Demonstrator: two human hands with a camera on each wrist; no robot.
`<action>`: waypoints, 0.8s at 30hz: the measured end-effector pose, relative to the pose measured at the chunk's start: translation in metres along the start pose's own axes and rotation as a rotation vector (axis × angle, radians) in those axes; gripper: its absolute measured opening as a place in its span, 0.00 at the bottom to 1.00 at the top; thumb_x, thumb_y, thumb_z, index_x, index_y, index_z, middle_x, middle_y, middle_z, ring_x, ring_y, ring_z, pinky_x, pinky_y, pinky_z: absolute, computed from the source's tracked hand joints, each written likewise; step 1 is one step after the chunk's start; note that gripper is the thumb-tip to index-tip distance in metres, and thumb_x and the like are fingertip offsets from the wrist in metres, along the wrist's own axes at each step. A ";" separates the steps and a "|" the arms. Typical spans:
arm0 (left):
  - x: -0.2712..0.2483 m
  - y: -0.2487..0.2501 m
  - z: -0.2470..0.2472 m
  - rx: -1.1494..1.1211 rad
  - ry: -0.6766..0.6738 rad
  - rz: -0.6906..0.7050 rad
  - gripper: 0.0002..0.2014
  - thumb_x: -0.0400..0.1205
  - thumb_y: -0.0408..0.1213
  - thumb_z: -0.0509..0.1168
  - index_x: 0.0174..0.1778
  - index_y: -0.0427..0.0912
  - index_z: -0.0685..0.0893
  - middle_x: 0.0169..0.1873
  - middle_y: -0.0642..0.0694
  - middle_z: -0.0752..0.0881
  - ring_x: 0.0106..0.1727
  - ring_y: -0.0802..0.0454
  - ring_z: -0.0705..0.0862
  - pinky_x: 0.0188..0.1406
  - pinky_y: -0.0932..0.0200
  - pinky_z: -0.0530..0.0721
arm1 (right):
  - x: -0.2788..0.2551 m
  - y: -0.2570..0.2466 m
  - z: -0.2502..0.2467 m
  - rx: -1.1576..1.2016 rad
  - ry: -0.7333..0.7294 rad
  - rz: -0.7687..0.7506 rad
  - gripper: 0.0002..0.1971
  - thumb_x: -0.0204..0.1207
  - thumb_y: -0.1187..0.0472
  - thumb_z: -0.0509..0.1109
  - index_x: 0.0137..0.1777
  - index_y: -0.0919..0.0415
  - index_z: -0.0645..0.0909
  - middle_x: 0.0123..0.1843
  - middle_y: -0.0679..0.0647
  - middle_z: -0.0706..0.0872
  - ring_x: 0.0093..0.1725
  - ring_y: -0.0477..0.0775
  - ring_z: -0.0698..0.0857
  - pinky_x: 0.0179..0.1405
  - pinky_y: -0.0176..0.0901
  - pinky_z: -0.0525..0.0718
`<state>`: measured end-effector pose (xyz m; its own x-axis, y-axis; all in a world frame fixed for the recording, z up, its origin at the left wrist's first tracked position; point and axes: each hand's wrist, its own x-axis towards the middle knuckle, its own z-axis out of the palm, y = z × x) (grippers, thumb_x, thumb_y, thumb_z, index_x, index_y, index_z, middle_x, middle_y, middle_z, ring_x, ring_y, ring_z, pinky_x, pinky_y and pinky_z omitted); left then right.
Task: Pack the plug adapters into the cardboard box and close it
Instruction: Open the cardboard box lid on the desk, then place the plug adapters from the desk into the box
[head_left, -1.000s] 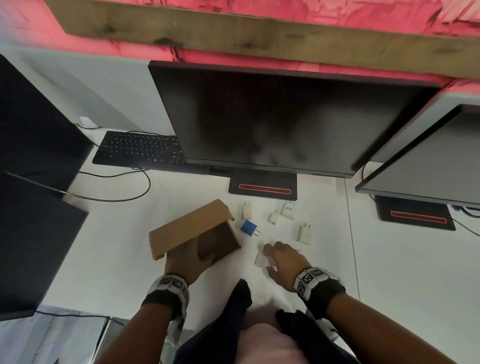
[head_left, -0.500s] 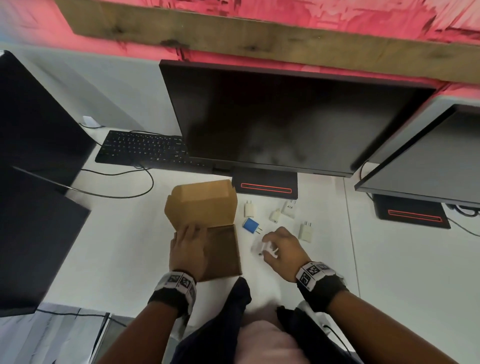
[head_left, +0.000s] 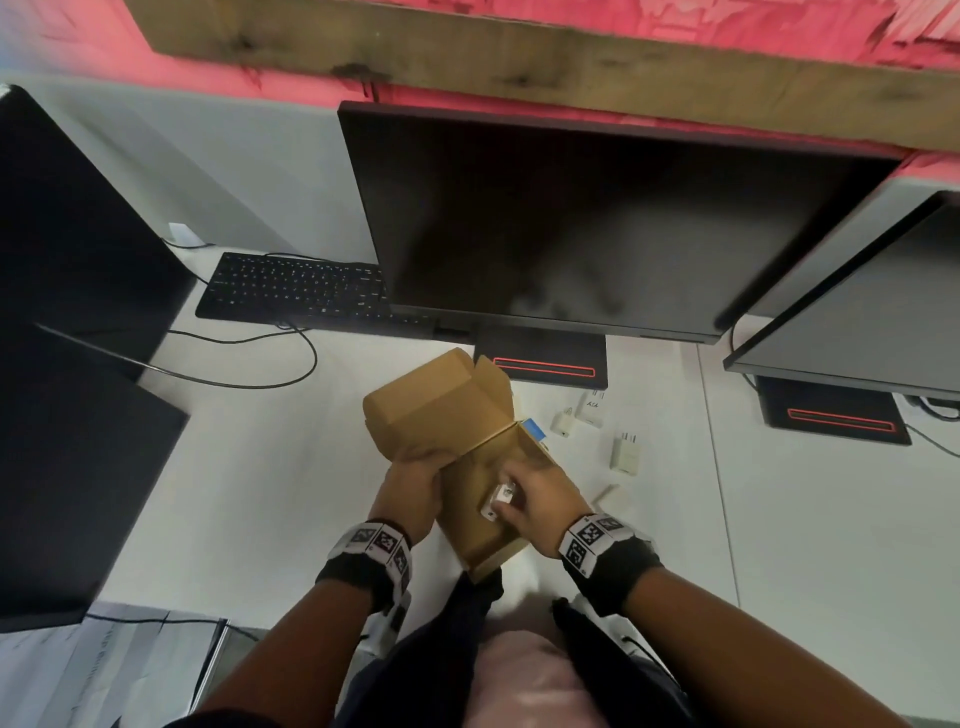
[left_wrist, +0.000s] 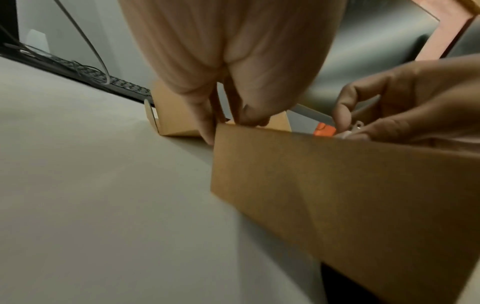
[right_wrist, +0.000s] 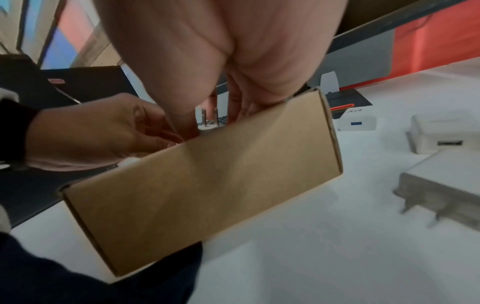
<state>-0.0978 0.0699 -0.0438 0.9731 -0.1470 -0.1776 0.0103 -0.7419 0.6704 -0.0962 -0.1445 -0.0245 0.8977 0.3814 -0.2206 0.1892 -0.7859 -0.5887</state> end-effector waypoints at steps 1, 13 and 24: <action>-0.003 -0.001 0.002 0.022 0.037 0.010 0.14 0.84 0.35 0.59 0.60 0.47 0.86 0.63 0.41 0.84 0.66 0.39 0.78 0.67 0.43 0.80 | 0.001 -0.001 0.002 -0.021 -0.005 0.016 0.12 0.74 0.54 0.76 0.44 0.54 0.73 0.43 0.48 0.80 0.41 0.52 0.76 0.40 0.43 0.71; -0.045 -0.038 0.000 0.267 0.259 0.083 0.11 0.77 0.46 0.64 0.34 0.48 0.88 0.37 0.52 0.85 0.50 0.44 0.76 0.43 0.49 0.81 | 0.011 -0.011 0.043 -0.206 -0.257 -0.007 0.17 0.79 0.45 0.70 0.57 0.56 0.87 0.57 0.55 0.89 0.58 0.59 0.85 0.61 0.51 0.83; -0.027 -0.033 -0.004 0.079 0.144 0.074 0.04 0.80 0.31 0.67 0.44 0.42 0.88 0.50 0.46 0.90 0.56 0.44 0.84 0.56 0.49 0.84 | 0.008 -0.017 0.049 -0.304 -0.509 -0.122 0.24 0.83 0.50 0.63 0.79 0.50 0.72 0.85 0.49 0.66 0.79 0.67 0.62 0.78 0.62 0.68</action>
<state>-0.1230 0.1007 -0.0578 0.9935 -0.1117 -0.0211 -0.0749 -0.7825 0.6182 -0.1117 -0.1044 -0.0539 0.5731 0.6038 -0.5541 0.4514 -0.7969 -0.4016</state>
